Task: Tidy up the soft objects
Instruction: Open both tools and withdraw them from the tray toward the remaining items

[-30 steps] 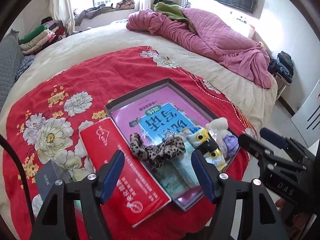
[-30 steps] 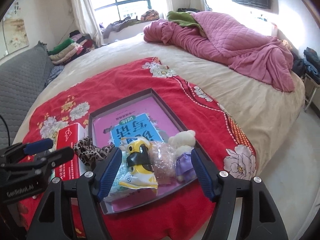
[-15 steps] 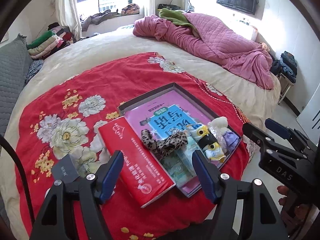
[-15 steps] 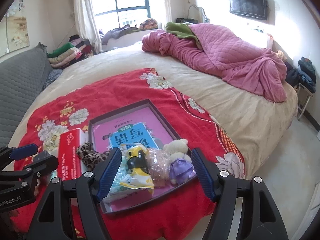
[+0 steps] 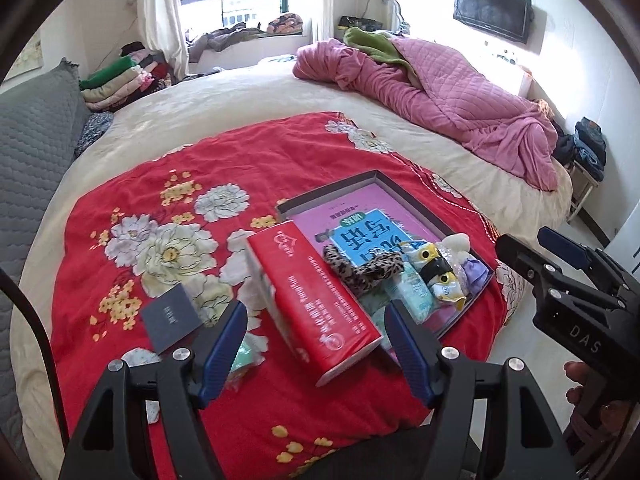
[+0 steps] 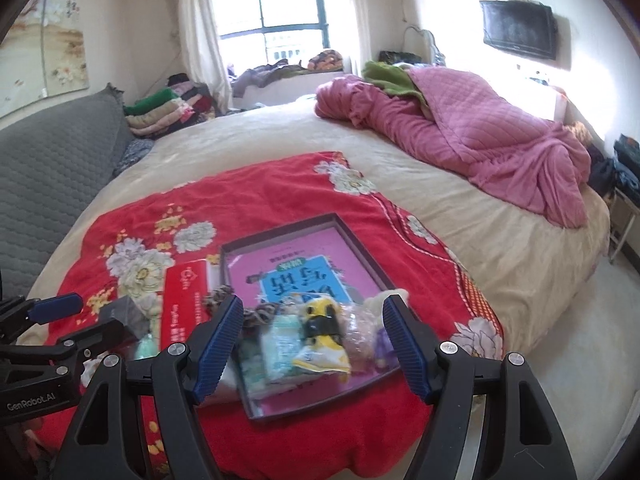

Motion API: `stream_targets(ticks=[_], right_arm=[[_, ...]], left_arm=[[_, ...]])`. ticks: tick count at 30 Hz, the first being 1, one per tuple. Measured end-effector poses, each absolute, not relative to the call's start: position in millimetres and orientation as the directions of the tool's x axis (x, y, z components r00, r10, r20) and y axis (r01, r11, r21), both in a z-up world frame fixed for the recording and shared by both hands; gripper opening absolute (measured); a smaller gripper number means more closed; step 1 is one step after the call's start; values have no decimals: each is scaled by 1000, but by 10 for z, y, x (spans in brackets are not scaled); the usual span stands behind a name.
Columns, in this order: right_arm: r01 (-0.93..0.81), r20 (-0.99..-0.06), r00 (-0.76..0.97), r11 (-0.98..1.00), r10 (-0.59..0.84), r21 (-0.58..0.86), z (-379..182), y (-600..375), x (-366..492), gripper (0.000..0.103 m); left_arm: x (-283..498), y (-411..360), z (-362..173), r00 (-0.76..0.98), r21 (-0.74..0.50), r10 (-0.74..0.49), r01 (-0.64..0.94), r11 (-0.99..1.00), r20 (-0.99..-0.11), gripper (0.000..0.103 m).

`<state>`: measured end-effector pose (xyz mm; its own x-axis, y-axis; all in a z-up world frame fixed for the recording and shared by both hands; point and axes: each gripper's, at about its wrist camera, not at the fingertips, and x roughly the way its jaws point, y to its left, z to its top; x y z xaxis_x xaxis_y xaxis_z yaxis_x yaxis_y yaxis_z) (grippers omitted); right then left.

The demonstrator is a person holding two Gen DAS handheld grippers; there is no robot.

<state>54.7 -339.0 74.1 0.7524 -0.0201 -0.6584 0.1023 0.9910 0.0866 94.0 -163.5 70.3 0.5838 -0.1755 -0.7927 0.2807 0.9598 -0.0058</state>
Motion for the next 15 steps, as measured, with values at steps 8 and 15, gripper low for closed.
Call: stream_targets(ticks=[8, 15], right_arm=[[20, -658, 753, 998, 28, 65, 799, -2972, 535, 74], [-62, -653, 754, 997, 72, 39, 842, -2632, 510, 74]], left_arm=[[797, -1210, 753, 595, -18, -148, 218, 976, -790, 71], [706, -777, 757, 598, -64, -138, 143, 988, -789, 74]])
